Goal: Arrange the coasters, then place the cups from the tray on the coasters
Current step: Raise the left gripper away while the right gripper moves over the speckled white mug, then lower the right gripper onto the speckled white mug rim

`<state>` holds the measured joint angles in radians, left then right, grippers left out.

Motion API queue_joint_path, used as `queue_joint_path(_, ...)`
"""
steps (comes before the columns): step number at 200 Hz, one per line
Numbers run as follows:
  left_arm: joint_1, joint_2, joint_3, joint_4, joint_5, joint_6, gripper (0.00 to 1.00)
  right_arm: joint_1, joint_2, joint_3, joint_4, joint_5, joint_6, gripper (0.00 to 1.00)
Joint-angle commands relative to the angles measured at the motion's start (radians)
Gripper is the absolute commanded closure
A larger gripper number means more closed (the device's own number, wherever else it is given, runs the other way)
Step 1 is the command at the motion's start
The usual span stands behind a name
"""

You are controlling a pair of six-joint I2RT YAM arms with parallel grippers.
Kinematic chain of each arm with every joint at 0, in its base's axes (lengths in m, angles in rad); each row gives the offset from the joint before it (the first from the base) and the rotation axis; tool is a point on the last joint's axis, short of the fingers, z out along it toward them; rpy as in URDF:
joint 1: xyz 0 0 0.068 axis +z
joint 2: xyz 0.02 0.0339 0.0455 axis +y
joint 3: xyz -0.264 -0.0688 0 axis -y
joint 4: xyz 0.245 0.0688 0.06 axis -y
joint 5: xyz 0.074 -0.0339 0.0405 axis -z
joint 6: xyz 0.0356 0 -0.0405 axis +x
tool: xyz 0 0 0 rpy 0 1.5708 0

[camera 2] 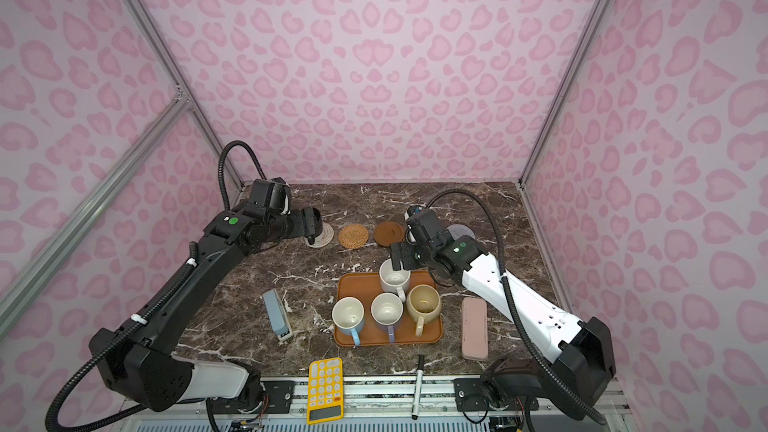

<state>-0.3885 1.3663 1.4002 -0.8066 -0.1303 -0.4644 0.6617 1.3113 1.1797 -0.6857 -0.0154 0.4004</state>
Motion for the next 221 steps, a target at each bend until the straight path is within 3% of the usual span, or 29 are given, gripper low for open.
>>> queue_joint_path(1,-0.061,-0.040,-0.013,-0.050,0.080,-0.052,0.01,0.017,-0.016,-0.012,-0.085,0.025,0.009,0.03)
queue_joint_path(19,-0.139,-0.074,-0.044,-0.035,0.117,-0.100,0.01,0.057,-0.017,-0.014,-0.135,0.040,0.017,0.05)
queue_joint_path(43,-0.176,-0.116,-0.136,0.027,0.207,-0.172,0.01,0.120,-0.007,-0.027,-0.160,0.062,0.037,0.12)
queue_joint_path(86,-0.239,-0.118,-0.209,0.056,0.214,-0.238,0.02,0.156,0.023,-0.087,-0.065,0.007,0.097,0.36)
queue_joint_path(150,-0.290,-0.116,-0.285,0.128,0.240,-0.308,0.02,0.184,0.142,-0.067,-0.065,0.035,0.119,0.57)
queue_joint_path(221,-0.339,-0.071,-0.287,0.175,0.258,-0.331,0.02,0.180,0.182,-0.111,-0.024,0.027,0.124,0.68)
